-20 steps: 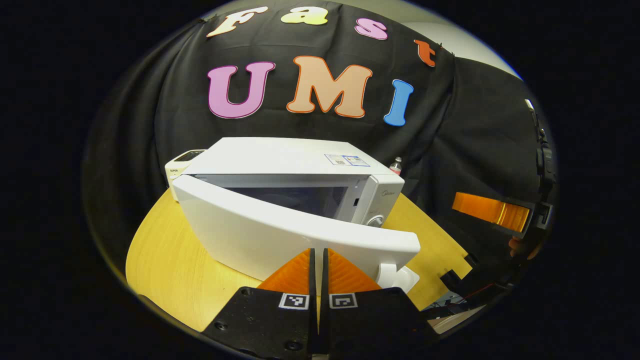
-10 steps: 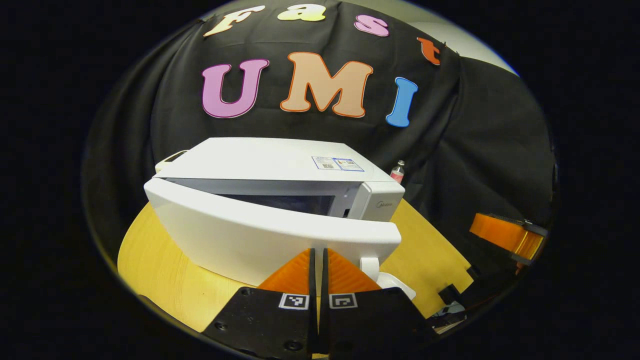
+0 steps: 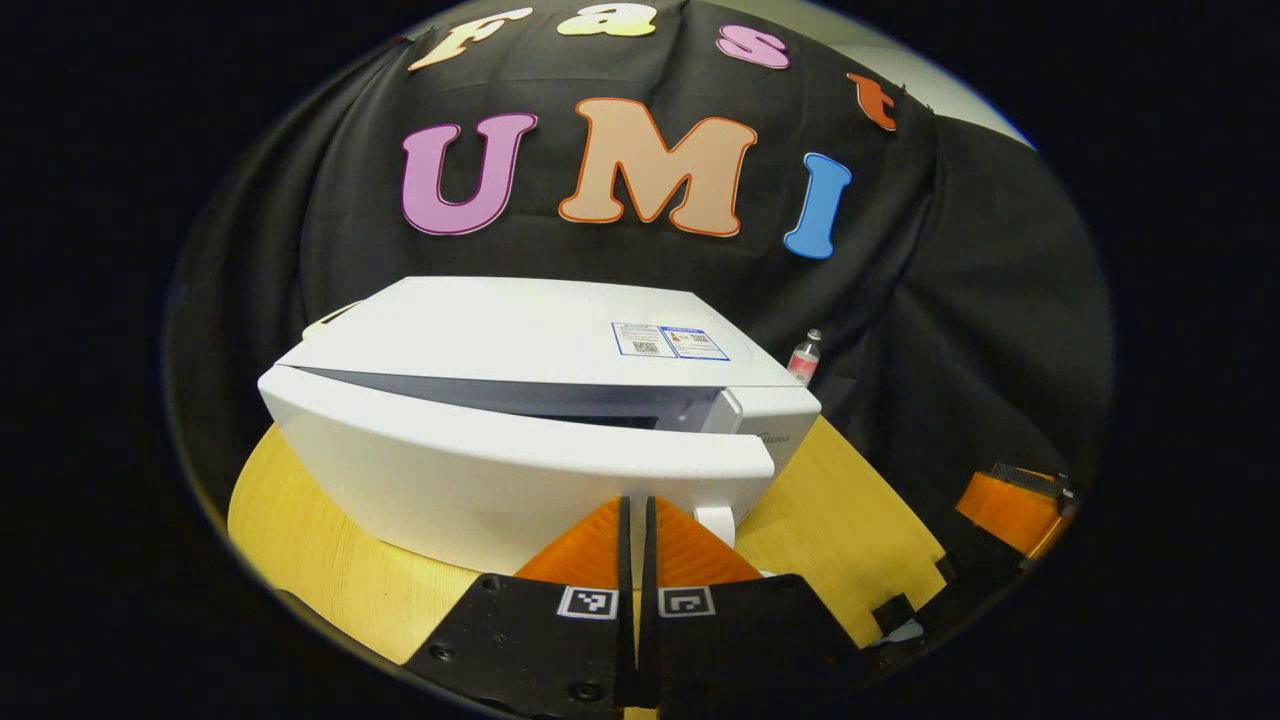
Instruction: Open the microwave oven with the left hand, put the food in, and close the microwave oven.
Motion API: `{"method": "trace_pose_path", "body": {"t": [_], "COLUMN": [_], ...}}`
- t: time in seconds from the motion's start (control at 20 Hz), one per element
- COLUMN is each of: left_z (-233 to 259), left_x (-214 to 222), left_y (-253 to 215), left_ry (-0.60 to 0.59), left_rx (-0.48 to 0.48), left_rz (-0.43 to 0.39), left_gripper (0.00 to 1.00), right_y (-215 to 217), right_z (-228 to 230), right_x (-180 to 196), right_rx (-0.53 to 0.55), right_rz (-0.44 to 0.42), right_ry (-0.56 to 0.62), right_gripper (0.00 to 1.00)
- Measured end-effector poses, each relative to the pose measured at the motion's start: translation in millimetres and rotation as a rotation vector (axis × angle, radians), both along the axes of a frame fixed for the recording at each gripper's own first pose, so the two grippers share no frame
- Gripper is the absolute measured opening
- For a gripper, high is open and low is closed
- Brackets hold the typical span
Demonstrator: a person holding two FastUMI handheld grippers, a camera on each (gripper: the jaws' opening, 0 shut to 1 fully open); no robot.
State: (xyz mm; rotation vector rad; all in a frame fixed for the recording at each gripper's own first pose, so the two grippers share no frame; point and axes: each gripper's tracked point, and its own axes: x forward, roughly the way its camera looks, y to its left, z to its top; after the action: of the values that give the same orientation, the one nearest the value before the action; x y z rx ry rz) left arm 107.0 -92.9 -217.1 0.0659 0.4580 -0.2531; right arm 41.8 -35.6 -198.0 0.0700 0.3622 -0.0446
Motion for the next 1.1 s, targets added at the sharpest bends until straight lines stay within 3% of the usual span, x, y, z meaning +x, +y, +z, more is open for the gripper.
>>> {"method": "trace_pose_path", "body": {"t": [0.3, 0.55, 0.6, 0.9, 0.95, 1.1], "left_z": [-0.6, -2.4, -2.7, -4.4, -5.7, -9.9], "left_x": [16.5, 24.1, 25.9, 29.2, 29.8, 32.0], "left_y": [-11.8, -13.3, -13.5, -14.4, -14.6, -14.5], "left_ry": [-0.009, -0.013, -0.013, 0.002, 0.008, 0.024], "left_rx": [-0.003, -0.007, -0.009, -0.045, -0.049, -0.046], "left_rz": [0.01, 0.025, 0.03, 0.03, 0.028, 0.033], "left_gripper": [0.01, 0.02, 0.01, 0.01, 0.02, 0.0], "right_y": [-1.0, 0.8, 0.6, 0.2, 0.1, 1.9], "right_z": [-9.2, -8.9, -10.0, -15.6, -16.3, -16.0], "right_x": [8.2, 13.9, 15.5, 21.7, 22.4, 24.8], "right_rx": [0.01, 0.015, 0.017, 0.044, 0.047, 0.046], "right_rz": [0.021, 0.031, 0.031, 0.017, 0.017, 0.018], "right_ry": [0.024, 0.02, 0.022, 0.037, 0.039, 0.038], "right_gripper": [0.89, 0.99, 0.89, 0.89, 0.99, 0.89]}}
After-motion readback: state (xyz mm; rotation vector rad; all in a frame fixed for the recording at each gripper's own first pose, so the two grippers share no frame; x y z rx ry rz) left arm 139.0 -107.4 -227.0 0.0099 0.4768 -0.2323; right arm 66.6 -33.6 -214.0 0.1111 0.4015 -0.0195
